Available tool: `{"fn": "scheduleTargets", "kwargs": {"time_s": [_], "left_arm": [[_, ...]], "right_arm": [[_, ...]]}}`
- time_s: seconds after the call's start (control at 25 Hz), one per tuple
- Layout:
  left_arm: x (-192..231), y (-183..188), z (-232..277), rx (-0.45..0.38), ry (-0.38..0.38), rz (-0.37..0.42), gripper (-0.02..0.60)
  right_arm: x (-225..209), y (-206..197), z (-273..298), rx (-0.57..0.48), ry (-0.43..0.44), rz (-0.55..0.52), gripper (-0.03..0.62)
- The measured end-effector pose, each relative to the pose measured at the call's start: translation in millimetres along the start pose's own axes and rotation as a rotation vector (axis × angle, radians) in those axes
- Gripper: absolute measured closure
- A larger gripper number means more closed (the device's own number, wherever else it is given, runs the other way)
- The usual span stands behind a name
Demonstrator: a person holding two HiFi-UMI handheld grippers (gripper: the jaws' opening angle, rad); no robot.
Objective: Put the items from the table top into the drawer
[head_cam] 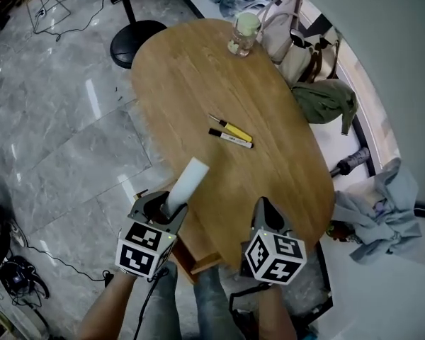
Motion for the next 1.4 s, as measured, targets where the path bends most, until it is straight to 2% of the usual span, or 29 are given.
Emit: {"fn": "scheduleTargets", "kwargs": {"time_s": [0.24, 0.48, 0.76, 0.96, 1.12, 1.4], "left_arm": [[9.4, -44.6, -24.0, -0.044, 0.114, -0.143, 0.391], [6.7, -91.2, -27.9, -0.089, 0.184, -0.302, 0.39], [-2.4, -132.1, -6.9, -0.129, 0.291, -0.481, 0.39], [-3.3, -151.5, 25.5, -0.14, 0.32, -0.602, 0.39], [0.9, -164.0, 54.8, -0.13, 0.325, -0.669, 0.39], [28.1, -178.2, 90.1, -0.118, 0.356, -0.714, 0.392]], "right_arm": [[23.4, -2.9, 2.2, 0.009, 0.066, -0.078, 0.589], [41.8, -2.6, 5.0, 0.01, 0.117, -0.151, 0.589], [40.4, -8.7, 6.6, 0.029, 0.148, -0.202, 0.589], [32.4, -13.7, 12.2, 0.051, 0.145, -0.226, 0.589], [22.9, -17.1, 17.3, 0.067, 0.137, -0.241, 0.589], [8.4, -30.1, 28.4, 0.1, 0.121, -0.24, 0.589]]}}
Point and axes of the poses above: the fingertips, and each gripper's own axes: z forward along the fingers, x to its left, y out of its top, the point moved 3 cm from there along -z, backward along the fingers, and after that the axes turned 12 degrees about -y, right-handed, at the moved point
